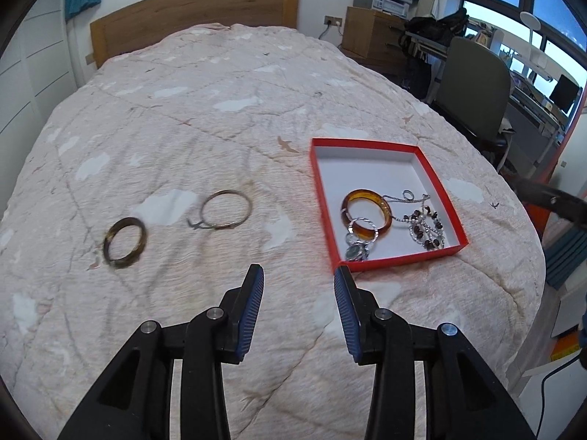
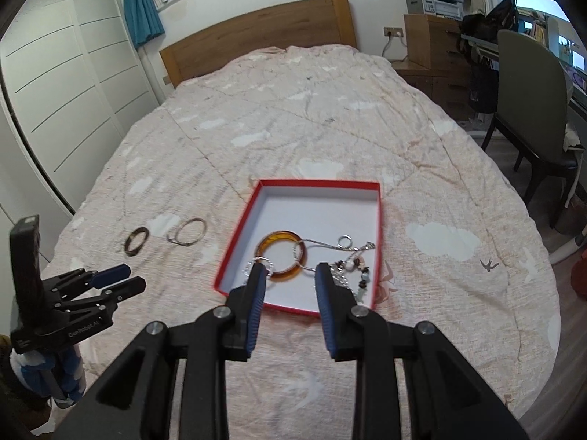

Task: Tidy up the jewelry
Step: 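Move both open tools back toward the two remaining bangles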

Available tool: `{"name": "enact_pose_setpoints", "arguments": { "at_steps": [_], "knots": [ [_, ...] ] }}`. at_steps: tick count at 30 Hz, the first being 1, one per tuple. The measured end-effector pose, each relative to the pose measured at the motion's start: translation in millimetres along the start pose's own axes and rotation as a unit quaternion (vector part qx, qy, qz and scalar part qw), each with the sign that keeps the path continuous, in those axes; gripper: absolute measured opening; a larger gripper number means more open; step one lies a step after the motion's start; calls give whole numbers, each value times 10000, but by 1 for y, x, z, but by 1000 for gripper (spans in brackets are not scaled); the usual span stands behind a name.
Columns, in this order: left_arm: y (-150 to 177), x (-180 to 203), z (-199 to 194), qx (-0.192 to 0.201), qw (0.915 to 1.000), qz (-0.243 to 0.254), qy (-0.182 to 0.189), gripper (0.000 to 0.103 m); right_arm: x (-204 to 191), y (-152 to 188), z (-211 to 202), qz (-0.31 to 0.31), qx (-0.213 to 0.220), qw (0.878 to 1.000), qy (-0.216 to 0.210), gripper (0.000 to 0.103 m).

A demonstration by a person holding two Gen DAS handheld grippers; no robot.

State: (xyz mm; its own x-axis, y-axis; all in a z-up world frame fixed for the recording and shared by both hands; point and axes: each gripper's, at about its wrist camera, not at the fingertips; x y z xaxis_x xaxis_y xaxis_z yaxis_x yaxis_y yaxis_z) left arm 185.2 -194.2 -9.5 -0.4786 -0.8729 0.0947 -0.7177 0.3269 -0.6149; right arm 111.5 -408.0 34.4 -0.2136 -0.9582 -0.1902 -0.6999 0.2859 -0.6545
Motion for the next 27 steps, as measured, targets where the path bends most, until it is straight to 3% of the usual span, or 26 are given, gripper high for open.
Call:
{"name": "enact_pose_setpoints", "arguments": {
  "at_steps": [11, 19, 27],
  "knots": [
    [19, -55, -86, 578, 9968, -392, -381, 44, -95, -15, -65, -512, 491, 9962, -500, 35],
    [42, -94, -147, 999, 9896, -759, -701, 51, -174, -2, -78, -980, 515, 9904, -829, 36],
    [71, -127, -184, 1263, 9806, -1102, -1016, 55, -233, 21, -86, -1401, 440, 9830, -1100, 36]
  ]
}}
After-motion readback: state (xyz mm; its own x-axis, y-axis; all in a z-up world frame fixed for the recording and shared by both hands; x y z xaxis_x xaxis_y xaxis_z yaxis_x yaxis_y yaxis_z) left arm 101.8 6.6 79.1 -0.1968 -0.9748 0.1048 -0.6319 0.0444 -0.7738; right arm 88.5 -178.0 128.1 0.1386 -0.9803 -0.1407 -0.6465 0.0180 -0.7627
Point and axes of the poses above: each gripper's, at about its wrist camera, not at the fingertips, and z roughly the way its jaws point, x to its right, y to its underside, and after that the axes turned 2 degrees about y, right-handed
